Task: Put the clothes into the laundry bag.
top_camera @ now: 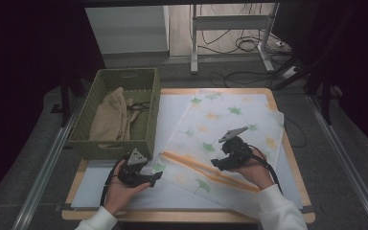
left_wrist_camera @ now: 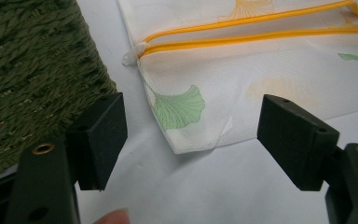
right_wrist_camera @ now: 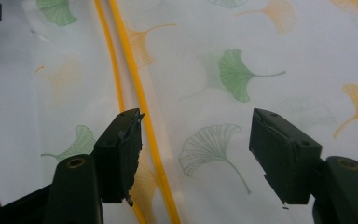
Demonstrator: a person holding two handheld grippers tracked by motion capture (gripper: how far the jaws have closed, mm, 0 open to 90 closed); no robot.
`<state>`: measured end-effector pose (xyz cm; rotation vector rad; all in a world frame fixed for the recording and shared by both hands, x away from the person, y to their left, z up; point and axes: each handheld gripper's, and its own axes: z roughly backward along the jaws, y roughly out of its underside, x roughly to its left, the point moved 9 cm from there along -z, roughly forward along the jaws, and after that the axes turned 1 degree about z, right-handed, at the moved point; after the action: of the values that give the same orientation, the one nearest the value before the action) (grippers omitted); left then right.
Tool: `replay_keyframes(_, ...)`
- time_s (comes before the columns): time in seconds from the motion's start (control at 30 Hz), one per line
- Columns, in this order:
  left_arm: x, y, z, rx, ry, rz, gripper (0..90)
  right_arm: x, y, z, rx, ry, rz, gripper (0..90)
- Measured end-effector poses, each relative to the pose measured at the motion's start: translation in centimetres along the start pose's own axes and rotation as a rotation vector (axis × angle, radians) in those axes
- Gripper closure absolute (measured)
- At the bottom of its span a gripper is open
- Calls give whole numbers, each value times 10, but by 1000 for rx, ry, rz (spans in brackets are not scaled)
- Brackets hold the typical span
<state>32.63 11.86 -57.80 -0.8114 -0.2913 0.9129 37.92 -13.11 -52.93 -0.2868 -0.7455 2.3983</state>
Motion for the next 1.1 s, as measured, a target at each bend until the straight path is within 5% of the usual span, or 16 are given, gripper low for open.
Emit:
replay_keyframes(0.5,-1,-1,-1,0,10,-2,249,17,5,-26,84,-13,72,335)
replay_keyframes(1.1,-4,1,-5,31,31,-10,247,12,21,-45,174,72,123,343)
